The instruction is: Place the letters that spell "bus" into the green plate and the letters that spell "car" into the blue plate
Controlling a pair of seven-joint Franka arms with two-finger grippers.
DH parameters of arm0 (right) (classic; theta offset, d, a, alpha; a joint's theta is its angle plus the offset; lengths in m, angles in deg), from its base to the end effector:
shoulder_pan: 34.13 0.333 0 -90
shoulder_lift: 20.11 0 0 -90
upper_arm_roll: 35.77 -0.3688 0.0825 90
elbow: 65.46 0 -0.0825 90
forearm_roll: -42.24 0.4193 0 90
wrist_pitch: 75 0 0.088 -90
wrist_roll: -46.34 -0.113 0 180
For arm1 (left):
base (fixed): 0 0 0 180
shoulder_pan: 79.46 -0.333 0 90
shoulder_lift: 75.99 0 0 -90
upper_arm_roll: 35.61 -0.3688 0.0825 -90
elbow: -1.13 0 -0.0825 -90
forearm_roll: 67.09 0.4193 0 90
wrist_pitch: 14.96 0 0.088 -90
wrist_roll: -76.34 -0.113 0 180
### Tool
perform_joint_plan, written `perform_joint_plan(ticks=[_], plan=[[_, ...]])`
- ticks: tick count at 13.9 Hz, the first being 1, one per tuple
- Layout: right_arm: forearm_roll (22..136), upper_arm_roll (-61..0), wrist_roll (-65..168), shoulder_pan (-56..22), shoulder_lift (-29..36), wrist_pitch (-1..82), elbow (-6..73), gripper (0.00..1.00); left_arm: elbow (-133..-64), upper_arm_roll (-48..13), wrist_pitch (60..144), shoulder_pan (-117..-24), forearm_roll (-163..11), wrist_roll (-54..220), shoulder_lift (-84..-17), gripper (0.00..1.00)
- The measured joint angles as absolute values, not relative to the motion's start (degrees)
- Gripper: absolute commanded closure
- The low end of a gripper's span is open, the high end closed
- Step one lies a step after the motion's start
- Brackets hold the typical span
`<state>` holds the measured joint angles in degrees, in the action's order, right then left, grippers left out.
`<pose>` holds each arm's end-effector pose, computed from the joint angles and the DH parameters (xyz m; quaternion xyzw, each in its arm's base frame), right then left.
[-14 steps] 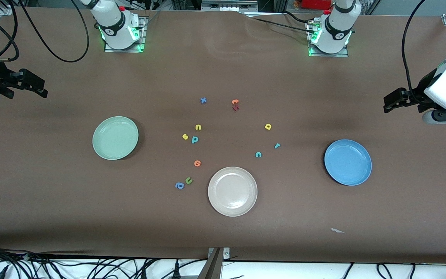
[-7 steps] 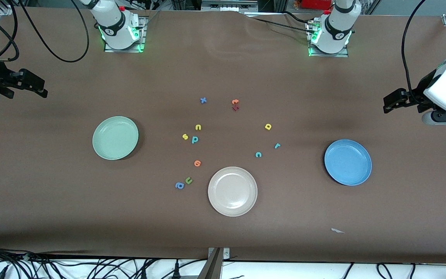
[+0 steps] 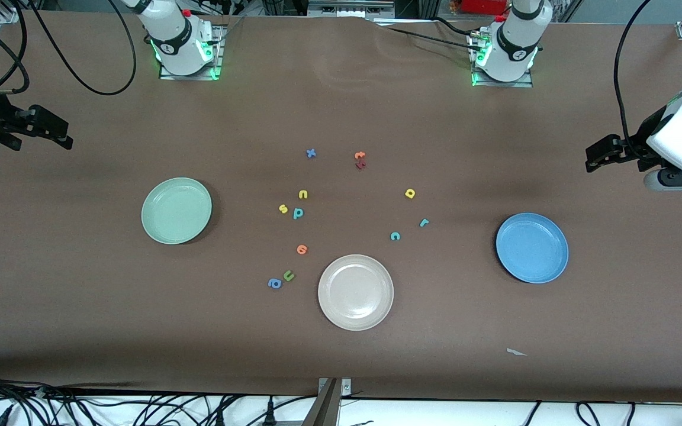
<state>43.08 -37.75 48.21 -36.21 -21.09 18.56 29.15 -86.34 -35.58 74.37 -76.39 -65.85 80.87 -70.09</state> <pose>0.5877 0.0007 0.6458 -0.9999 -0.0150 0.0005 0.0070 0.6224 -0.0312 0.6302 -0.9992 -0.0122 0.0345 0.0131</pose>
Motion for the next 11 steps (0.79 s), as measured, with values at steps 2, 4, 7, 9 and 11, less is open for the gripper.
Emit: perform_joint_plan(ticks=[2,4,7,9,11], plan=[[43.1,-37.8,48.2,-36.2,-21.1,18.6,29.1,0.00,-86.4,-35.6,74.3,-76.4,-65.9,80.8,-70.1,0.00],[43.1,-37.8,48.2,-36.2,-21.1,18.6,29.1,0.00,-86.4,-35.6,74.3,-76.4,-65.9,80.8,-70.1,0.00],[43.1,-37.8,48.2,-36.2,-21.1,18.6,29.1,0.00,-86.4,-35.4,74.0,-76.2,-65.9,80.4,-70.1,0.00],[43.1,-37.8,48.2,-36.2,-21.1,18.6,29.1,0.00,-86.4,-34.9,73.7,-76.0,-65.9,80.4,-70.1,0.00],[43.1,-37.8,48.2,-36.2,-21.1,18.6,29.1,0.00,-86.4,-34.9,73.6,-76.0,-65.9,80.3,-70.1,0.00]])
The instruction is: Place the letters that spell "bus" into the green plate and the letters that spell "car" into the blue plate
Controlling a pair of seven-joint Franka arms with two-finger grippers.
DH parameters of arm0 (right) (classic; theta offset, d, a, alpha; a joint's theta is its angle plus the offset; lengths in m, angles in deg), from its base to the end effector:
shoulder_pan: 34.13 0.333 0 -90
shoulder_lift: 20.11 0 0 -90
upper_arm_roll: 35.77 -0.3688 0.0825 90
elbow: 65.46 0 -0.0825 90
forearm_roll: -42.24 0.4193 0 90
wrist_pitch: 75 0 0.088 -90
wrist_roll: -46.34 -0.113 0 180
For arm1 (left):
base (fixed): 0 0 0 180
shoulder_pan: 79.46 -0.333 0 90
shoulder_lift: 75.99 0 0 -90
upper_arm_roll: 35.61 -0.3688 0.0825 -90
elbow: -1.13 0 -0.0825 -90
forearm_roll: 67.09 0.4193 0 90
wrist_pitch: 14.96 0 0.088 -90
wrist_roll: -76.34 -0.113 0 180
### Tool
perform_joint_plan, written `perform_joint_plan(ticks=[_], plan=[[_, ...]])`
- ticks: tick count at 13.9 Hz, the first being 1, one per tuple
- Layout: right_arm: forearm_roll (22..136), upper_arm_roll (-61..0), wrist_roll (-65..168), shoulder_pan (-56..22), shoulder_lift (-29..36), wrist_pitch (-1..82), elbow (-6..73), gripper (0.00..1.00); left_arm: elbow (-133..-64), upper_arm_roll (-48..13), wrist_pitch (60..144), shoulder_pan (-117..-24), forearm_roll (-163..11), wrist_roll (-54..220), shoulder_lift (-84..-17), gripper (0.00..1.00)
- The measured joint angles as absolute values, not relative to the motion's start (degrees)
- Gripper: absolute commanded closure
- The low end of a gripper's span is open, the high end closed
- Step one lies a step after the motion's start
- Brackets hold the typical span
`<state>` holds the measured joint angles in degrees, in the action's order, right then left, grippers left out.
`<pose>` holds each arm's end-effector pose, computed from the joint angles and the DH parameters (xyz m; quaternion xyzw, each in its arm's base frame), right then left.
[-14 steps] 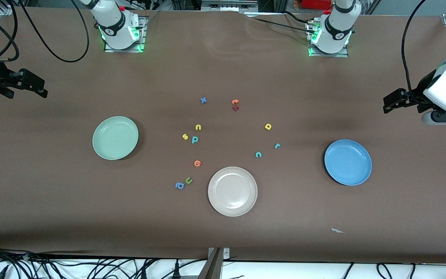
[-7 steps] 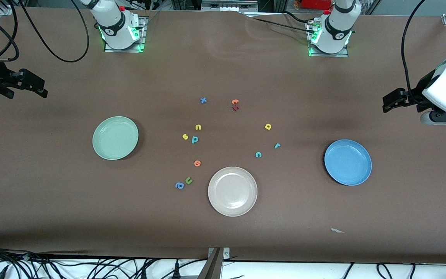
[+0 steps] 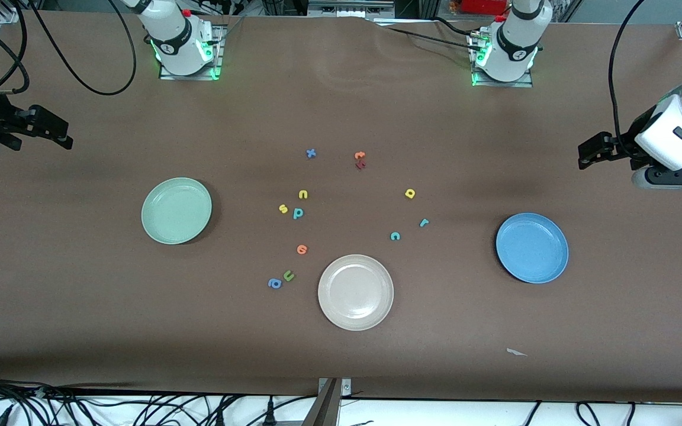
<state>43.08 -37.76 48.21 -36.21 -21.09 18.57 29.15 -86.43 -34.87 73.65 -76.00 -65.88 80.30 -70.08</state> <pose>0.5877 0.0008 0.6459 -0.9999 -0.0151 0.0004 0.0070 0.6202 -0.0427 0.6283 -0.9990 0.0023 0.0416 0.0129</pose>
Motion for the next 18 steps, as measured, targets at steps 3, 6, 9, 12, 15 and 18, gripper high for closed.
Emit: perform_joint_plan(ticks=[3,6,9,12,15,18], plan=[[43.1,-37.8,48.2,-36.2,-21.1,18.6,29.1,0.00,-86.4,-34.9,73.6,-76.1,-65.9,80.2,-70.1,0.00],[43.1,-37.8,48.2,-36.2,-21.1,18.5,29.1,0.00,-86.4,-35.0,73.6,-76.3,-65.9,80.2,-70.1,0.00],[43.1,-37.9,48.2,-36.2,-20.7,18.3,29.2,0.00,-86.4,-35.2,73.6,-76.4,-65.9,80.1,-70.1,0.00],[43.1,-38.0,48.1,-36.1,-18.2,18.5,29.3,0.00,-86.4,-35.2,73.6,-76.4,-65.9,80.1,-70.1,0.00],[43.1,-38.1,48.1,-34.5,-15.1,18.5,29.3,0.00,-86.4,-35.2,73.6,-76.4,-65.9,80.1,-70.1,0.00],[43.1,-38.4,47.4,-29.3,-12.5,18.6,29.5,0.00,-86.7,-34.8,73.8,-76.1,-66.2,80.2,-69.3,0.00]])
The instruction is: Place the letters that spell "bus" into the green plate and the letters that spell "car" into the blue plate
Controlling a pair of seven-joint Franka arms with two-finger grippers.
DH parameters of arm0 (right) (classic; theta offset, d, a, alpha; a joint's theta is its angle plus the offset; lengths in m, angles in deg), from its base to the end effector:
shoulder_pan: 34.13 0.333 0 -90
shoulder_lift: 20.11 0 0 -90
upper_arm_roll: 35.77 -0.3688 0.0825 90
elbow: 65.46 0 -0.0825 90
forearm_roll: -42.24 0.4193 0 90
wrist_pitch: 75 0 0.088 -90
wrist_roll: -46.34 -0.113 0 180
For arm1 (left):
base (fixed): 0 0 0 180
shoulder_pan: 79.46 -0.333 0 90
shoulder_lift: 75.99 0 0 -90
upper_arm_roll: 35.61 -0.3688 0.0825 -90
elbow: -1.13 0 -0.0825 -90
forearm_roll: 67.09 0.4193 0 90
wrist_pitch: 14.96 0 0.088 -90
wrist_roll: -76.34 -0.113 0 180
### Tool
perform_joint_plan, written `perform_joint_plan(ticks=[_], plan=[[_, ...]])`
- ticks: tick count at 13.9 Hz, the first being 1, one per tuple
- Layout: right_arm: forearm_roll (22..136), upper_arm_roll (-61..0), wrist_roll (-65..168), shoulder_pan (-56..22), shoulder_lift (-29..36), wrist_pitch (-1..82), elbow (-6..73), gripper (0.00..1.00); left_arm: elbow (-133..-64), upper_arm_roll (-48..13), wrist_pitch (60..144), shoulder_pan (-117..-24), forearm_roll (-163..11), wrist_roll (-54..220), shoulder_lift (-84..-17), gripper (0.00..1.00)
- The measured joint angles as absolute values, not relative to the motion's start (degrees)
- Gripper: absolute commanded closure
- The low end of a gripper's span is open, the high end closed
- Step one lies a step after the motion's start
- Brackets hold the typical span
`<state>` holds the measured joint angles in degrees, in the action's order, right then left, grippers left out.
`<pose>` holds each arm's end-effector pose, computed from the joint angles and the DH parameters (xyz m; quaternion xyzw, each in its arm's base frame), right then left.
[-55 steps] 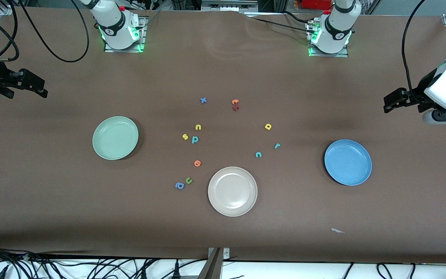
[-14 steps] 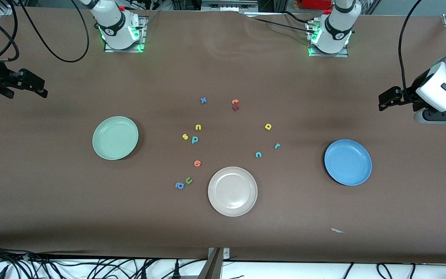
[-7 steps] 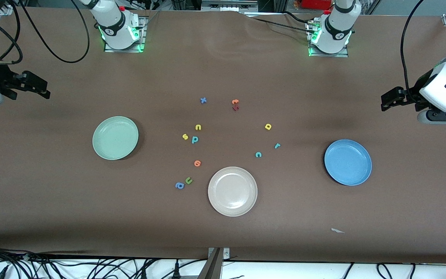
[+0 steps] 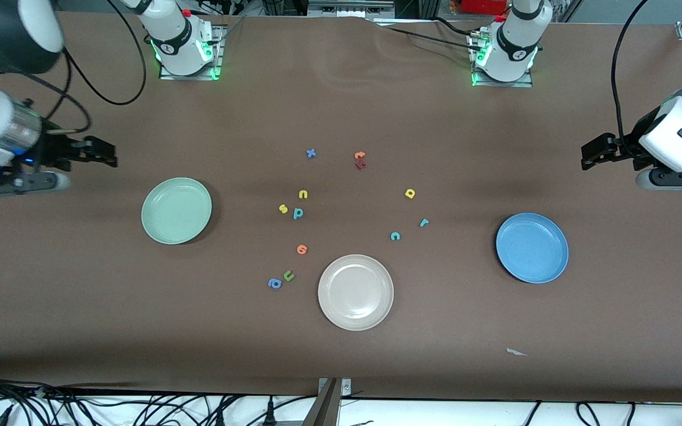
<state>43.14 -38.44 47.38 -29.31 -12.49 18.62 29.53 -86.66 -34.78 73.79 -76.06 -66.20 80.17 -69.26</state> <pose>0.6217 0.0818 0.5513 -0.9942 -0.0731 0.0788 0.0064 0.6243 -0.0438 0.6175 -0.9987 0.0037 0.0497 0.0104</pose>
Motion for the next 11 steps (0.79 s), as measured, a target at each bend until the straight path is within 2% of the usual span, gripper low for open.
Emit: perform_joint_plan(ticks=[5,9,10,11], plan=[[43.2,-38.8,30.2,-18.0,-5.2,24.7,30.1,0.00,-87.5,-29.7,79.8,-74.8,-69.6,86.8,-62.7,0.00],[43.2,-38.8,15.5,-9.9,0.5,35.7,31.3,0.01,-90.8,-23.8,87.7,-74.3,-69.8,95.5,-58.0,0.00],[43.2,-38.8,12.2,-8.1,2.1,38.5,31.6,0.07,-93.2,-22.4,90.4,-74.2,-69.8,97.4,-57.8,0.00],[43.2,-38.8,9.0,-6.6,3.8,41.0,31.7,0.09,-95.9,-21.1,93.6,-74.2,-69.8,99.2,-57.7,0.00]])
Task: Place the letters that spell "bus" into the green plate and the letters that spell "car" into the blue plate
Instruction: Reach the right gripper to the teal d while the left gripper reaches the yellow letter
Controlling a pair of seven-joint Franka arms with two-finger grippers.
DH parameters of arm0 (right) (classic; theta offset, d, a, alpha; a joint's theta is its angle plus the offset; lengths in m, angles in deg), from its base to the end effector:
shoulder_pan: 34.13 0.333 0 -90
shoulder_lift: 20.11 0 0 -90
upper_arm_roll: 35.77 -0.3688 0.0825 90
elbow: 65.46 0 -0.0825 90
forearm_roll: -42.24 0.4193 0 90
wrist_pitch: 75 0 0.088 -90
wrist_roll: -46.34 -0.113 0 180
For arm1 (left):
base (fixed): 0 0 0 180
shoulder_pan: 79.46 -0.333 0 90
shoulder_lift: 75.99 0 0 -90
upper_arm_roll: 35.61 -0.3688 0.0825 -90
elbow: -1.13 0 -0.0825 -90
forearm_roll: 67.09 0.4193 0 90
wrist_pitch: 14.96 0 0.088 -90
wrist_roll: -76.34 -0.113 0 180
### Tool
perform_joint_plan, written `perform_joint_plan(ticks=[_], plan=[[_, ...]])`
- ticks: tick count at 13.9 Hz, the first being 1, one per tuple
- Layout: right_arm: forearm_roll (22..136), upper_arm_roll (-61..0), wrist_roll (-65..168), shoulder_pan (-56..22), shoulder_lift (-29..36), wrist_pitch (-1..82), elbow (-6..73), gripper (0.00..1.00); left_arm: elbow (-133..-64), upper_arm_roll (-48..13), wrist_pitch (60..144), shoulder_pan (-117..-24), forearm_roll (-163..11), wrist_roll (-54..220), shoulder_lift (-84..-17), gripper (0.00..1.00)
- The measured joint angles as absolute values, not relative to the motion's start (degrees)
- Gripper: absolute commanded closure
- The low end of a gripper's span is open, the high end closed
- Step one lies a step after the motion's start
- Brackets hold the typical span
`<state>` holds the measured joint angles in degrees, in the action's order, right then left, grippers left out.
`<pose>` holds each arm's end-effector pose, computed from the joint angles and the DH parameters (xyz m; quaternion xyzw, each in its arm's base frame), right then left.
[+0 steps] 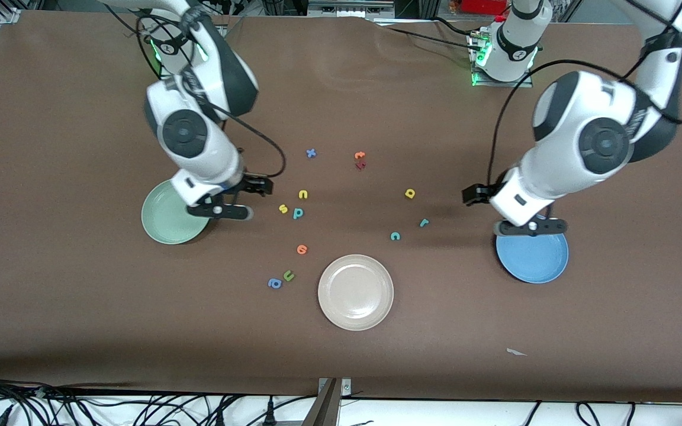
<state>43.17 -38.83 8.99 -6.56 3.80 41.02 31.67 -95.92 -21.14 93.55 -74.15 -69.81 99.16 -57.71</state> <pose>0.6077 0.3563 0.3713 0.9968 -0.0642 -0.0462 0.0094 0.6453 -0.2186 0.4364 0.9958 0.0391 -0.0733 0.0375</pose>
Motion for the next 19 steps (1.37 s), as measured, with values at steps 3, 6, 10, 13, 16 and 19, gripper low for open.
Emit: perform_joint_plan(ticks=[3,6,10,13,16,19], plan=[[43.2,-38.8,5.7,-5.3,9.0,45.4,32.0,0.25,-104.7,-19.4,105.1,-72.7,-69.8,101.1,-57.2,0.00],[43.2,-38.8,3.4,-4.1,12.6,50.3,32.0,0.27,-109.0,-19.3,112.7,-69.2,-69.2,104.7,-54.6,0.00],[43.1,-38.7,2.7,-3.0,15.6,55.1,32.0,0.28,-110.0,-19.1,119.8,-65.4,-65.3,112.3,-49.6,0.00],[43.1,-38.7,2.7,-2.7,16.9,58.4,32.0,0.31,-114.4,-19.1,127.3,-63.6,-65.1,114.5,-48.5,0.00],[43.0,-38.7,2.7,-1.8,18.6,60.6,32.0,0.36,-118.3,-19.1,131.0,-62.9,-64.7,115.3,-48.5,0.00],[43.0,-38.7,2.7,-1.4,19.1,61.6,32.0,0.42,-120.5,-19.2,134.2,-62.9,-61.5,116.6,-48.5,0.01]])
